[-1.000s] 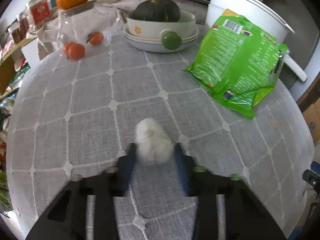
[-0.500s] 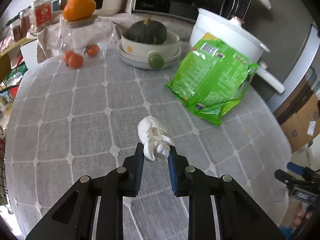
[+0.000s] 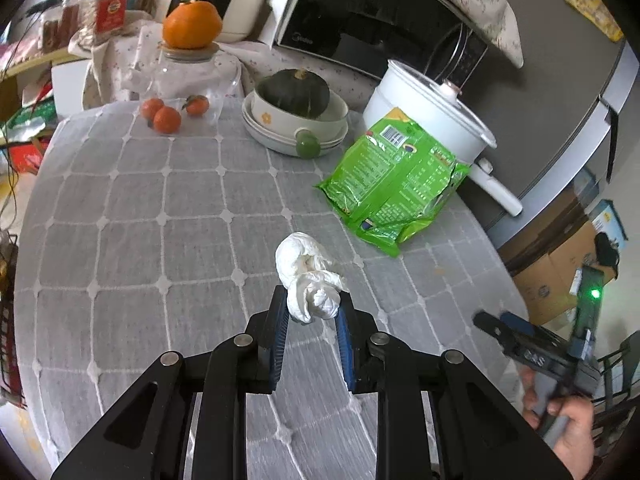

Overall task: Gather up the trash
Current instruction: 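Grasp the green snack bag with the right tool while the left tool holds the tissue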

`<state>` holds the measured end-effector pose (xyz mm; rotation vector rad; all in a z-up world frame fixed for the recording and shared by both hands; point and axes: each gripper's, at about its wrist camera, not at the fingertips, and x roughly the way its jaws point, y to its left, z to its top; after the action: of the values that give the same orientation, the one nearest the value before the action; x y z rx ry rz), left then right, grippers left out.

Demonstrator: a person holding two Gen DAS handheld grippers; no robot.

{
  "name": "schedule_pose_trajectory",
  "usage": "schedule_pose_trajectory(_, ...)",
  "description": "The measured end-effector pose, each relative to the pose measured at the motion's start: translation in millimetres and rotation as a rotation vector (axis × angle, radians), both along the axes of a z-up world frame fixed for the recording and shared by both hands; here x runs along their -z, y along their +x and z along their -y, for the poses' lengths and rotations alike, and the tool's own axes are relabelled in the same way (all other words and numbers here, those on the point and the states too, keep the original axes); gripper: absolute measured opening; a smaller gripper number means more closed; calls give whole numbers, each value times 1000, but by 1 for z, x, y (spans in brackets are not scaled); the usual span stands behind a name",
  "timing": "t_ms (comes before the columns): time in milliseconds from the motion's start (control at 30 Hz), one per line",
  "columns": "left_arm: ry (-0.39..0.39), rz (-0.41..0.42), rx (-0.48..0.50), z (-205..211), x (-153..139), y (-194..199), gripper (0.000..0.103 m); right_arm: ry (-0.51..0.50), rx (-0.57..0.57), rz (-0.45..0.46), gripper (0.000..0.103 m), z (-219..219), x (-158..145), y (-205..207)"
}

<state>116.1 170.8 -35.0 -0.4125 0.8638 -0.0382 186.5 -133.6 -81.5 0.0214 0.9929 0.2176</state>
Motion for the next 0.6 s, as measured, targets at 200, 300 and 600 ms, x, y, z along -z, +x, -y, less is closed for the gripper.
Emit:
schedule_pose_trajectory(200,0,18,9,-2,-10,-3,24,91,-46,103,87,-28,-14,27)
schedule_pose_trajectory(300,17,27,26,2,-14,-4,24,132,-80,146,87,-41,-13,46)
schedule_pose_trajectory(600,35,39,53,13,-18,2,24,178,-92,147,86,-70,19,110)
